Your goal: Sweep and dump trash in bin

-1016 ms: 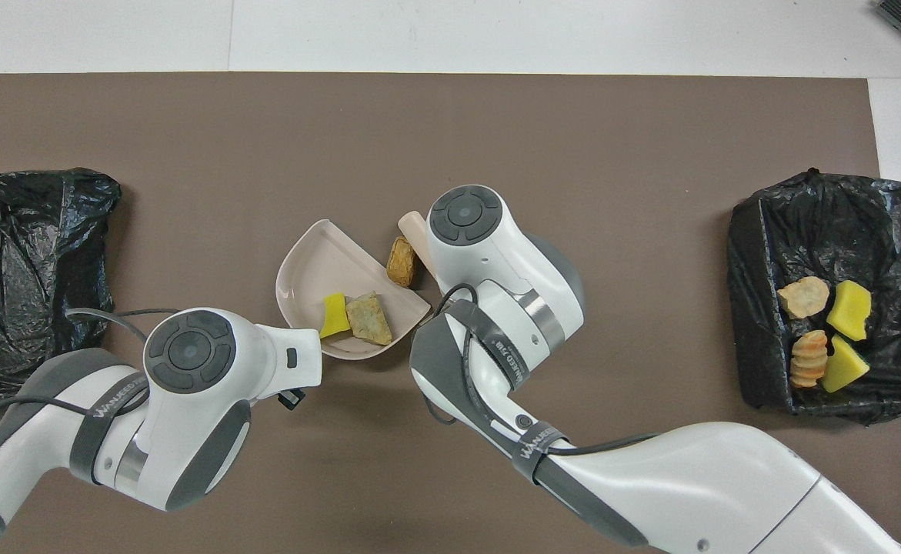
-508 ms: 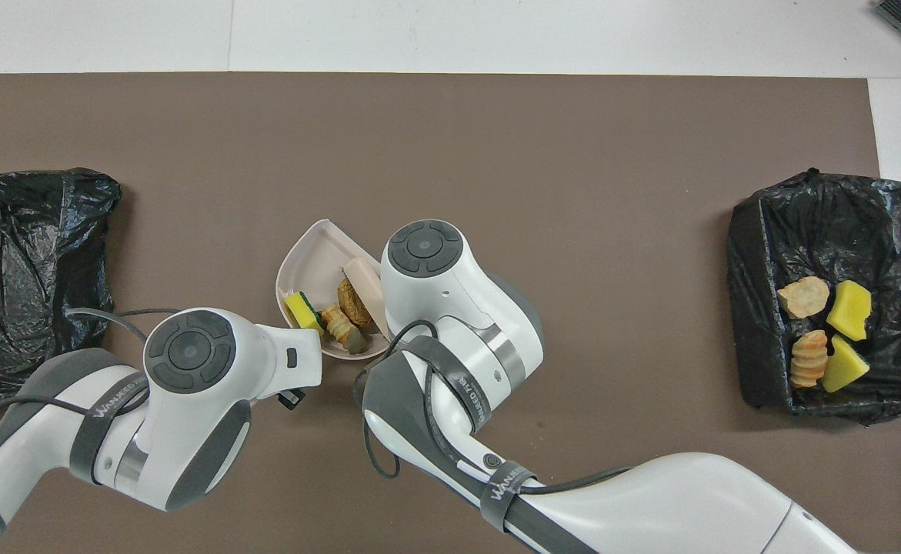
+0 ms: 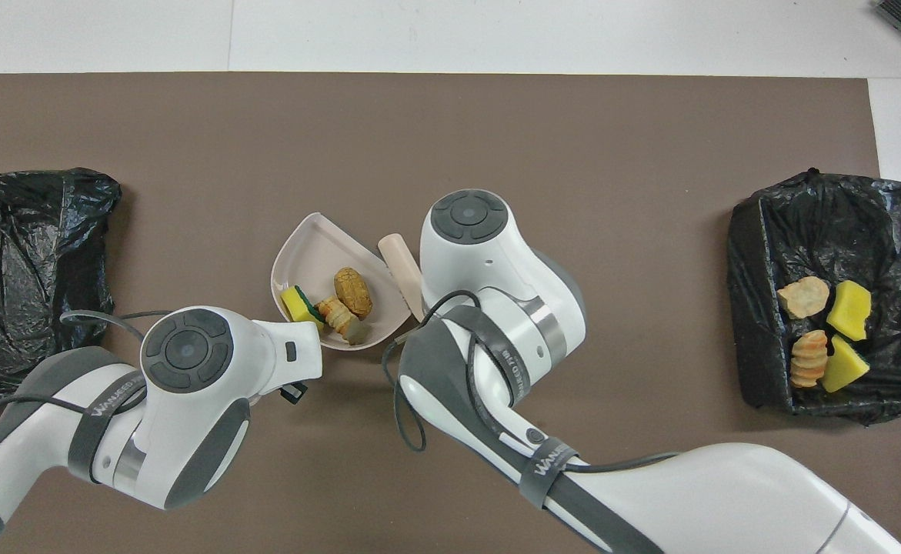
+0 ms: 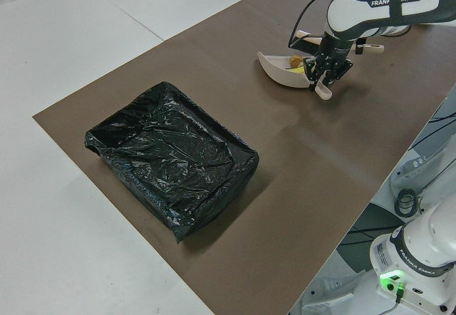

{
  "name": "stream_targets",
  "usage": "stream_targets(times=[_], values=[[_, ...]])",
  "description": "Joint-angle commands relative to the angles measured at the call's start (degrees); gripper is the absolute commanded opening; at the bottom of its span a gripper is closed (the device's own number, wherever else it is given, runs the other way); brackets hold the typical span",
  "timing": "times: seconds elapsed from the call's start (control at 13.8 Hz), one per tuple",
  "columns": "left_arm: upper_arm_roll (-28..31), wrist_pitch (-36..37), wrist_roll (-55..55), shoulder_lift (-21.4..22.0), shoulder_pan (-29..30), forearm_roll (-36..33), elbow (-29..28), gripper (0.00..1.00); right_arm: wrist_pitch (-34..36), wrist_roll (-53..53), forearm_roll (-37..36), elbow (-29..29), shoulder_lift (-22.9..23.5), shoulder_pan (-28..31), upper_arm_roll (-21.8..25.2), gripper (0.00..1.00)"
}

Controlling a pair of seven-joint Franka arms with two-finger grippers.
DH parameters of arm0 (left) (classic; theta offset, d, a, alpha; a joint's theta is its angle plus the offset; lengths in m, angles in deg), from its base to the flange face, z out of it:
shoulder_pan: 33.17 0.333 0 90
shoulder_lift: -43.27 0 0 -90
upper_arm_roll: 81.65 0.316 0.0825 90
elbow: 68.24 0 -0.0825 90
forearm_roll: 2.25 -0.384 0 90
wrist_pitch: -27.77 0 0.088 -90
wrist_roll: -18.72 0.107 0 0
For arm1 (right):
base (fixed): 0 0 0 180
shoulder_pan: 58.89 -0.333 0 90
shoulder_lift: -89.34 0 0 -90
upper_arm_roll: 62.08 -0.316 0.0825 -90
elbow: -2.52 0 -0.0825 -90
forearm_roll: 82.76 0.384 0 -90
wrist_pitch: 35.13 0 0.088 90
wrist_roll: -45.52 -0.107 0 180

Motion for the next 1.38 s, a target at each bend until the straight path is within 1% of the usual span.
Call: stream_targets(times=[0.0,0.15,0.29,0.44,0.51,0.58,0.65,0.73,0.8,0.87,0.94,1.16,1.31], values=[[0.35,-0.61,-1.69,0.25,2.0,0.15,0.76,0.0,4.08,-0.24,-0.53,-0.33,-4.26,4.35,-0.52,0.0],[0.44,-0.18,-1.96,1.56,4.72,0.15,0.84,0.0,7.76,-1.99,-0.53,-0.41,-6.73,5.86,-0.26,0.0],[0.62,0.61,-1.61,4.02,7.79,0.15,1.28,0.0,11.11,-9.42,-0.53,-0.68,-7.79,5.69,-0.6,0.0],[0.62,3.15,-1.17,4.91,11.31,0.15,3.73,0.0,11.74,-17.43,0.08,-2.77,-9.8,4.11,-0.87,0.0],[0.71,4.3,-0.99,4.82,12.72,0.15,5.49,0.0,11.13,-21.12,0.78,-5.14,-11.56,1.75,-0.87,0.0],[0.71,4.4,-0.9,4.82,14.38,0.15,6.72,0.0,9.99,-23.6,1.14,-7.95,-13.49,0.95,-0.87,0.0],[0.71,4.48,-0.82,4.82,15.79,0.06,7.87,0.0,7.37,-26.58,3.75,-11.72,-15.59,0.24,-0.96,0.0],[0.71,4.48,-0.73,4.82,16.76,0.06,8.83,0.0,2.73,-29.48,8.39,-15.84,-18.14,-1.5,-0.87,0.0],[0.71,4.48,-0.03,4.82,18.08,0.06,9.8,0.0,-0.27,-30.29,10.26,-19.63,-20.08,-2.48,-0.87,0.0],[0.71,4.66,1.98,4.91,20.01,0.06,10.85,0.0,-1.43,-30.13,10.98,-22.71,-21.32,-3.79,-0.87,0.0],[0.71,5.88,3.65,5.26,22.37,0.06,12.17,0.0,-2.66,-29.95,10.98,-25.09,-21.76,-4.76,-0.87,0.0],[0.97,14.92,5.94,5.26,27.83,0.23,16.83,0.0,-9.87,-29.86,11.07,-29.85,-21.59,-7.67,-0.87,0.0],[0.97,17.04,8.66,5.26,32.13,1.28,18.68,0.0,-10.67,-28.55,11.07,-31.96,-21.42,-8.29,-0.87,0.0]])
